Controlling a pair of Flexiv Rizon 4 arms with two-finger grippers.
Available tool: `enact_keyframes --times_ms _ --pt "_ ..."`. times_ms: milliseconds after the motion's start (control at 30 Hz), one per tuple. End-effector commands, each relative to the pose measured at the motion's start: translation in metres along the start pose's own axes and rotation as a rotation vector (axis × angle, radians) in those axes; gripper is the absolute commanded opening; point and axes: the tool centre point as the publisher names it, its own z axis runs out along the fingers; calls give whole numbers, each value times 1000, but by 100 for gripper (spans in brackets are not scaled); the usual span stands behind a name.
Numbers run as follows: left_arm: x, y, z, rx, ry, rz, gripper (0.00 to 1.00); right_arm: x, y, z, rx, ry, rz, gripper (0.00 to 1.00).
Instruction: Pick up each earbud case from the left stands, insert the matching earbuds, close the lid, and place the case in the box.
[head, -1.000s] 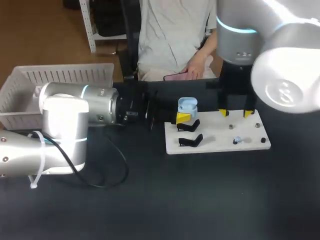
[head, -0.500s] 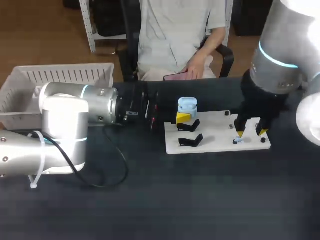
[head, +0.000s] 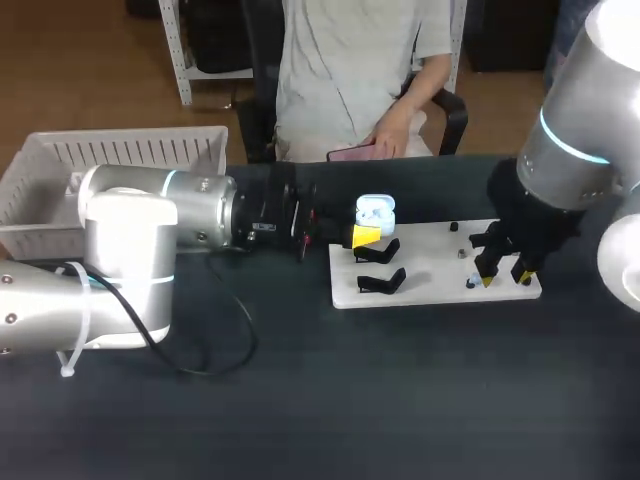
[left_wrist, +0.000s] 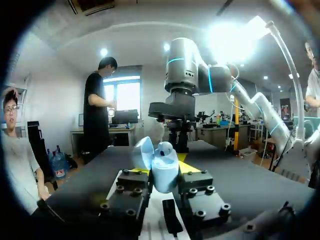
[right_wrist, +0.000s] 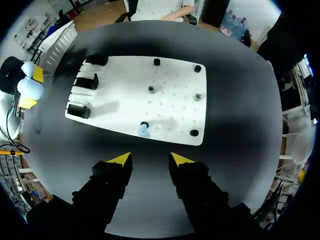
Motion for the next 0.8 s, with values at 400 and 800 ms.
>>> enact_keyframes --times_ms 400,800 --pt "0 -1 1 -5 0 3 0 -21 5 26 -19 50 52 45" --pt "0 -1 1 -5 0 3 0 -26 7 32 -24 55 81 40"
